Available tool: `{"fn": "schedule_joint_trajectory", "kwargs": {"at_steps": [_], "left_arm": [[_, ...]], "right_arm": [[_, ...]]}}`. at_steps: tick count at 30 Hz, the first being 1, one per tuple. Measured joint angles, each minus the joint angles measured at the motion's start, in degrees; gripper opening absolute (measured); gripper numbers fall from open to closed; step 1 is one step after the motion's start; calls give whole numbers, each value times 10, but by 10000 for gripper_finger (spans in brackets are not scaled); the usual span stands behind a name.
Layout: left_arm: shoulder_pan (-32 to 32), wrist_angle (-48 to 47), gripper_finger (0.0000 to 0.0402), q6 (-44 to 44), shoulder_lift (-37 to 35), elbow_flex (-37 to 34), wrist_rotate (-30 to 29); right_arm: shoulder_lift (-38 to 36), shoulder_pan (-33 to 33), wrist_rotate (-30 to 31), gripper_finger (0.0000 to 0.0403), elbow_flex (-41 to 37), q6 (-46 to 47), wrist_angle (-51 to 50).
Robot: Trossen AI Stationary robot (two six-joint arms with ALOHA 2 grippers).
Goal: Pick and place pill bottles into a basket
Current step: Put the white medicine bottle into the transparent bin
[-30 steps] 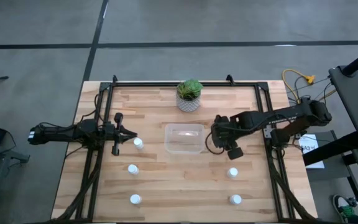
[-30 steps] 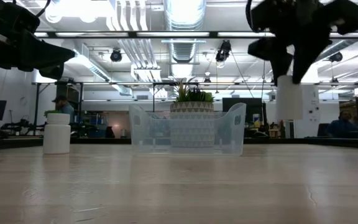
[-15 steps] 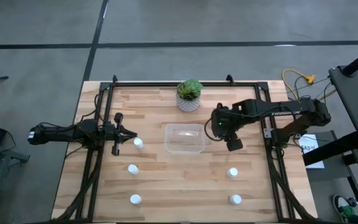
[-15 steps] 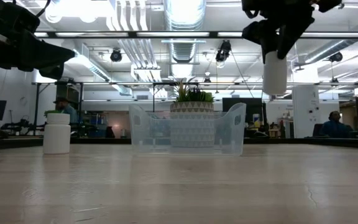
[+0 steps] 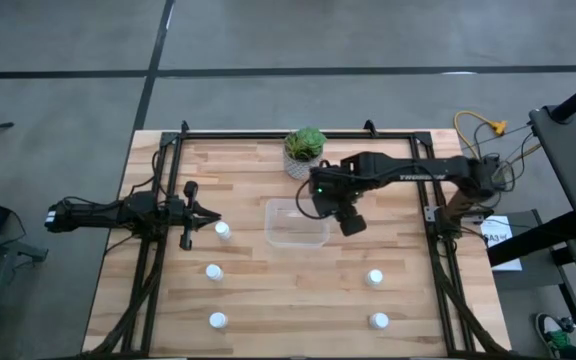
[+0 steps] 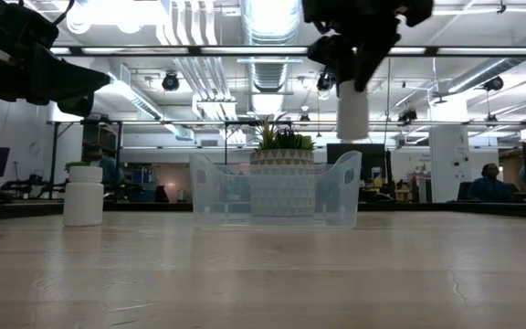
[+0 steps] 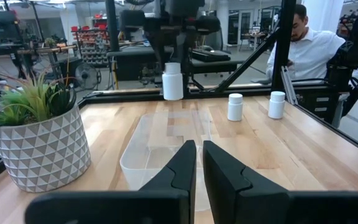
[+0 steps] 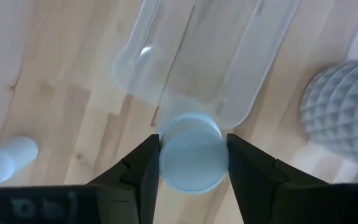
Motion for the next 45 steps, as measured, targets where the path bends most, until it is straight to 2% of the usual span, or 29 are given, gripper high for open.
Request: {"fn": "schedule_joint_trajectory", "kwargs": {"at_steps": [6, 13, 22, 45], "left_arm": [[0, 0, 12, 0, 0, 0, 0], [0, 0, 12, 0, 0, 0, 0], [0, 0, 12, 0, 0, 0, 0], [0, 0, 12, 0, 0, 0, 0]], "right_arm": [[32, -10, 0, 147, 42, -25, -4], [53, -30, 0, 147, 42, -44, 9], [55, -38, -13, 147, 7, -67, 78], [55, -42, -9, 146, -99, -84, 175]]}}
